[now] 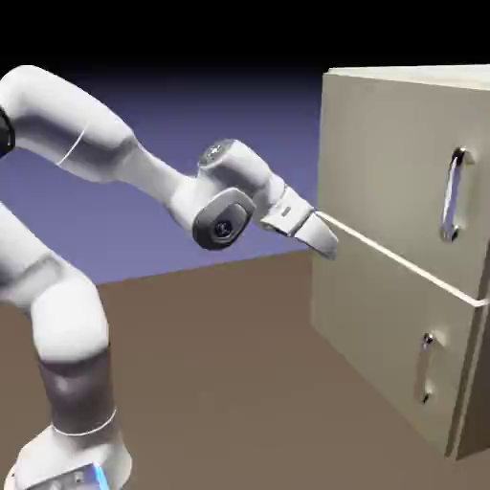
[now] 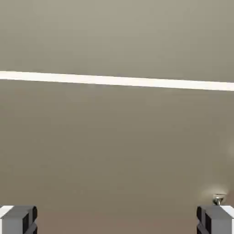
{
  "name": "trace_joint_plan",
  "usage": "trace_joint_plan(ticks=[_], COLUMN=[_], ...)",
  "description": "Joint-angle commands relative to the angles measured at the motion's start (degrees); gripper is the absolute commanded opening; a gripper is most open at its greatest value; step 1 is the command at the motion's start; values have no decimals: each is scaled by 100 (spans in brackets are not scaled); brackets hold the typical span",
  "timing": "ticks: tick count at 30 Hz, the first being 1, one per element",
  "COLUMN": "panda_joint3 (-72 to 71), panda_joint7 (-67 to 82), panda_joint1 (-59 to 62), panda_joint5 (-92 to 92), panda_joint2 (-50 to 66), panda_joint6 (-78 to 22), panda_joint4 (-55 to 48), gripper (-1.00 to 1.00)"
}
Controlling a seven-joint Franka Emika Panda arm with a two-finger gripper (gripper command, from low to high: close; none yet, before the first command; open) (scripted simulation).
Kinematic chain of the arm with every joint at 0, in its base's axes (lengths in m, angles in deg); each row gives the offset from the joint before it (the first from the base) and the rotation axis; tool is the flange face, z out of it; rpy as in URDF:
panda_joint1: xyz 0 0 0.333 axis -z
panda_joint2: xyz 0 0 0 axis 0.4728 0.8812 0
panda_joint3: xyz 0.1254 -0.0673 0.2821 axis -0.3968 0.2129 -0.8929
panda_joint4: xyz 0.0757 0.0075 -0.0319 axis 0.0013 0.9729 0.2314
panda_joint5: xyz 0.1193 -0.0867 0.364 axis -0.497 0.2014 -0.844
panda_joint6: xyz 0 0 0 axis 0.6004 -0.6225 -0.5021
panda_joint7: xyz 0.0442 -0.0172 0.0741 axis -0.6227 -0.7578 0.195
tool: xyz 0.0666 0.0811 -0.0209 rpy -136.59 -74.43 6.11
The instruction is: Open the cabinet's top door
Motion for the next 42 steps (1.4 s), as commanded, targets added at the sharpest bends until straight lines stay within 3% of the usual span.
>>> trace_joint_plan(ticks=[1,42], panda_joint3=[108,4524], panda_joint7=[-173,-7240], panda_joint1=[-94,-3955], panda_joint5=[250,10466], panda_joint2=[-38,-1608], panda_joint6=[-3,-118], panda_joint4=[-59,-2472], gripper=[0,0])
